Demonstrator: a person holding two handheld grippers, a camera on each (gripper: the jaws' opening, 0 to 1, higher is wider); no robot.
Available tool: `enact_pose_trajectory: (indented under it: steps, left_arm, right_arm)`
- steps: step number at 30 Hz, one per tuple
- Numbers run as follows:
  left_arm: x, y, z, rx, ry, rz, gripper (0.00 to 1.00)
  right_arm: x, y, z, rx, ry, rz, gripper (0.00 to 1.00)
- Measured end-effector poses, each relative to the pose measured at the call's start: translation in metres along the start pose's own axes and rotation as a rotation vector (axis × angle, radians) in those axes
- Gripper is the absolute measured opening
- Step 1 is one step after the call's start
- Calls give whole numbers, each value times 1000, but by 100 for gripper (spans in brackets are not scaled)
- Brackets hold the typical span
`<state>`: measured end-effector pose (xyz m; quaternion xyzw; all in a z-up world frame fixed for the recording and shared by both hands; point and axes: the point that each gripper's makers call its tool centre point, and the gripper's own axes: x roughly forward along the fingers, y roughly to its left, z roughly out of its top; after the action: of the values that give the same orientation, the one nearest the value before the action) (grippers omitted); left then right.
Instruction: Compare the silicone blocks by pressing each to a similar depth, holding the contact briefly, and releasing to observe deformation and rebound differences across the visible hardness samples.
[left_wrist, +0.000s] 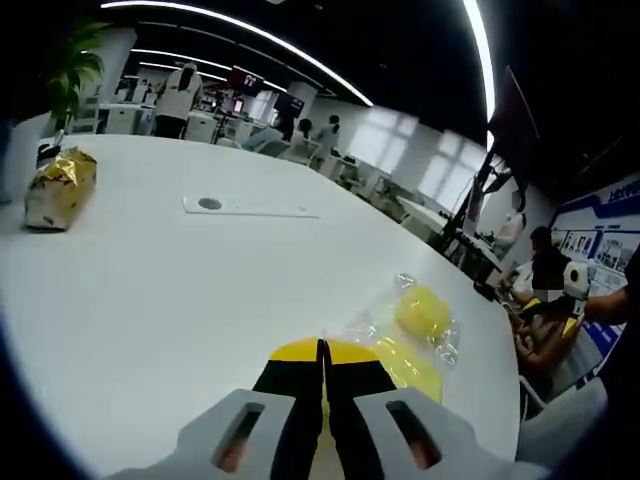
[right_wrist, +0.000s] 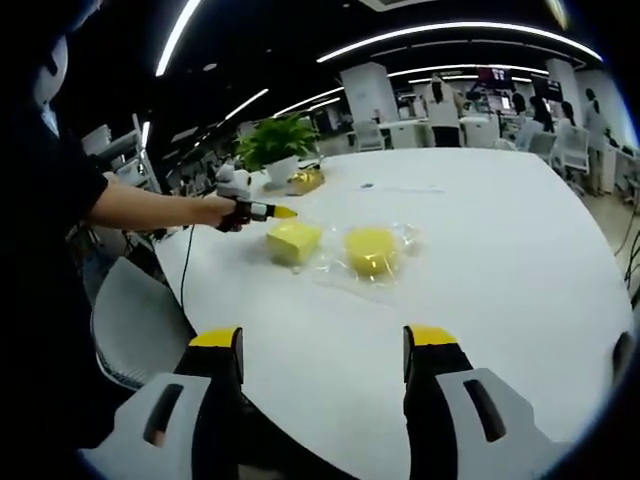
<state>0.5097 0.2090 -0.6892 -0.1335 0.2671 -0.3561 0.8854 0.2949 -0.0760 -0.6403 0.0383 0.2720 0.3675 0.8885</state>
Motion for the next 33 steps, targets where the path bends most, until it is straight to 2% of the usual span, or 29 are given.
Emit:
enact_pose_trajectory:
  steps: [4,5,6,7,9,13,17,21,24,25,27,28,31,33]
  left_arm:
    - [1,2,-6,-5,15,-2,0]
    - [1,2,-8,-16,30,-14,0]
    - [-1,4,-11,-51,55,2,1]
    - [-2,5,-10,-59,49,4,6]
    - [-6,10,-2,-73,-5,26,14]
    - [-16,17,7,-120,-39,57,19]
    - [-25,9,29,-92,-114,53,25]
    - [-35,-2,41,-67,-143,52,34]
    - [-48,-12,47,0,-137,63,37]
    - [-56,-19,54,20,-176,60,38]
    - [-70,-32,61,33,-213,50,42]
    - [-75,-36,63,43,-222,54,44]
    - [-96,-46,63,180,-222,85,47]
    - [-106,-57,60,179,-227,64,49]
  right_arm:
    - [-3,-3,0,22,-7,-9,59]
    - [-4,-3,2,28,-14,-12,59]
    - [-5,-4,3,32,-19,-15,59]
    - [-7,-4,4,37,-24,-16,59]
    - [-8,-6,3,43,-23,-22,59]
    - [-9,-8,2,50,-25,-27,58]
    - [-6,-6,5,40,-30,-23,59]
    - [-3,-3,8,16,-32,-12,59]
    - [-1,-1,11,11,-40,-3,60]
    - [-1,0,12,9,-45,1,60]
    - [1,0,12,3,-48,5,61]
    - [2,0,12,0,-48,8,61]
    - [6,1,12,-19,-43,15,62]
    - [8,1,15,-30,-52,16,62]
